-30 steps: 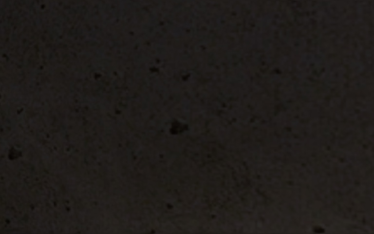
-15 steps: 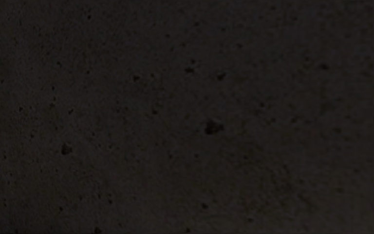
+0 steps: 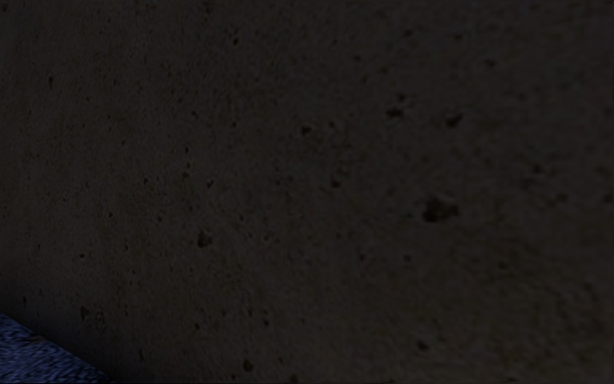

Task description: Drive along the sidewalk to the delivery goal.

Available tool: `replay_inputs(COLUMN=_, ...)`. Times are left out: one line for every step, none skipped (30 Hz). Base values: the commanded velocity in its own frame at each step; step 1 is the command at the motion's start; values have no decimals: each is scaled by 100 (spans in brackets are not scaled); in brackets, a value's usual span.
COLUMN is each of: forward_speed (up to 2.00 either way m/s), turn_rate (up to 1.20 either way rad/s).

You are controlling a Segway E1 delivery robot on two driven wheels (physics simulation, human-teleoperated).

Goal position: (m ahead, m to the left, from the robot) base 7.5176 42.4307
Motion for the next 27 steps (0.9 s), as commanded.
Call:
replay_inputs(forward_speed=0, turn_rate=58)
replay_inputs(forward_speed=0, turn_rate=58)
replay_inputs(forward_speed=0, turn_rate=58)
replay_inputs(forward_speed=0, turn_rate=58)
replay_inputs(forward_speed=0, turn_rate=58)
replay_inputs(forward_speed=0, turn_rate=58)
replay_inputs(forward_speed=0, turn_rate=58)
replay_inputs(forward_speed=0, turn_rate=58)
replay_inputs(forward_speed=0, turn_rate=58)
replay_inputs(forward_speed=0, turn_rate=58)
replay_inputs(forward_speed=0, turn_rate=58)
replay_inputs(forward_speed=0, turn_rate=58)
replay_inputs(forward_speed=0, turn_rate=58)
replay_inputs(forward_speed=0, turn_rate=58)
replay_inputs(forward_speed=0, turn_rate=58)
replay_inputs(forward_speed=0, turn_rate=58)
replay_inputs(forward_speed=0, turn_rate=58)
replay_inputs(forward_speed=0, turn_rate=58)
replay_inputs(forward_speed=0, turn_rate=58)
replay_inputs(forward_speed=0, turn_rate=58)
replay_inputs(forward_speed=0, turn_rate=58)
replay_inputs(forward_speed=0, turn_rate=58)
replay_inputs(forward_speed=0, turn_rate=58)
replay_inputs(forward_speed=0, turn_rate=58)
replay_inputs(forward_speed=0, turn_rate=58)
replay_inputs(forward_speed=0, turn_rate=58)
replay_inputs(forward_speed=0, turn_rate=58)
